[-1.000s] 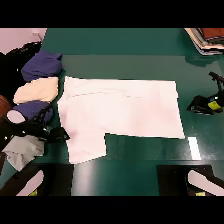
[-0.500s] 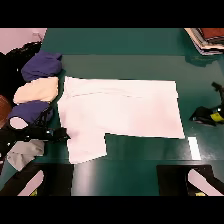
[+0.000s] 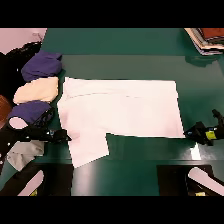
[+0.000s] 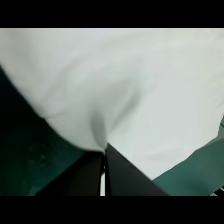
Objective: Fold the shirts.
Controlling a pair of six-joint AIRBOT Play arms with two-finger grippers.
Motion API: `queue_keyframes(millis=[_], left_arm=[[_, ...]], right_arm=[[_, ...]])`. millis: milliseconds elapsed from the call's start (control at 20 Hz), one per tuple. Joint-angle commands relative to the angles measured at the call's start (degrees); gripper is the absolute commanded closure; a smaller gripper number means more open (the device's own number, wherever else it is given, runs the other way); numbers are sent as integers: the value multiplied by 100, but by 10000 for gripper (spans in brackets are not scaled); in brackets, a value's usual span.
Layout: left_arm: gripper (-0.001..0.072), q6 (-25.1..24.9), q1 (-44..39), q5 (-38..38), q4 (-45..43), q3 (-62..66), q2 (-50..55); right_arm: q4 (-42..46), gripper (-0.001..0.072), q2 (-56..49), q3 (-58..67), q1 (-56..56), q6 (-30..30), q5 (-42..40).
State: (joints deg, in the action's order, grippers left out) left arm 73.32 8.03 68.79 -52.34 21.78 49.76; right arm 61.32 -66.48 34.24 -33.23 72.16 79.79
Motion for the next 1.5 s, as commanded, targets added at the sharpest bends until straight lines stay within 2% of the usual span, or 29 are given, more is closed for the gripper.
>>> queue_keyframes(millis=[0,200,250,300,400,550,750,950,1050,1150,1250,1450], left_arm=[[680,-26,-2,22,74,-4,-4],[681,-26,-2,24,101,-4,-7],[681,-26,-2,48,101,-4,-7],[681,-26,-2,70,101,-2,-7],[682,-26,-2,101,98,7,-7],[684,-26,-2,345,76,151,-31],[684,39,-92,1010,-17,378,-247],[683,1075,-601,1554,-101,461,-1453],[683,1207,-651,1676,-81,914,-1648],[683,1178,-651,1355,-133,1596,-1491],[683,944,-651,778,-286,2188,-1080],[681,564,-651,-48,-466,3115,555]], right_arm=[[-330,391,-323,-173,149,-131,-424],[-260,410,-319,50,649,-129,-483],[-264,460,-319,120,723,-131,-448],[-254,601,-319,188,791,-136,-404],[-166,701,-317,310,879,-133,-315],[535,703,-160,540,1104,-118,61],[1565,703,844,695,1193,44,728],[2291,703,1969,699,1193,90,1357],[2258,704,2253,833,1202,170,1357],[2107,703,2157,1233,1207,302,1322],[1759,704,1714,1698,1211,302,1176],[1327,704,398,2632,1565,302,697]])
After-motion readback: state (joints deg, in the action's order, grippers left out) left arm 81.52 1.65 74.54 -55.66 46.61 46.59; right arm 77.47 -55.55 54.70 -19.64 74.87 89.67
